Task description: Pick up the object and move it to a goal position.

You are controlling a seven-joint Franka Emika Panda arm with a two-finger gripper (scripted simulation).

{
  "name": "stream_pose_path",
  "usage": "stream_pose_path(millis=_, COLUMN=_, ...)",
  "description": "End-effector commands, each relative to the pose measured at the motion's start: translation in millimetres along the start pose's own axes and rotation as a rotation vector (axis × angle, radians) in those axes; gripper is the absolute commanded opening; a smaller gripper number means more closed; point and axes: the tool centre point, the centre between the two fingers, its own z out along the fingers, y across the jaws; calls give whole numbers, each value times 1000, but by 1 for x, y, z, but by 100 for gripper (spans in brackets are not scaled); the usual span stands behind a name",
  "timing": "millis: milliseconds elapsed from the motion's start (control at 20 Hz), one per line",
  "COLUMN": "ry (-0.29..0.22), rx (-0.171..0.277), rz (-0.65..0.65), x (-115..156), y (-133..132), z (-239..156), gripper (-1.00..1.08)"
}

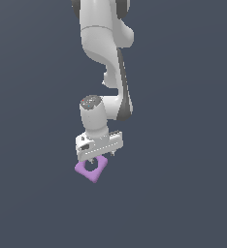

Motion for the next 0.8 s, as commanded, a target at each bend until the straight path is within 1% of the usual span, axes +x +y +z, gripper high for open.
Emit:
stream_pose_path(millis=0, ry=7, rx=-1, rz=-8, x=-1, y=2, z=3, gripper=108)
stream_pose_path(millis=300, ry=5, rx=-1, rz=-6, x=-1, y=2, z=6, gripper=108)
stream_pose_path(millis=750, ry=7, rx=-2, rz=-9, x=-2, y=2, z=31, gripper=108)
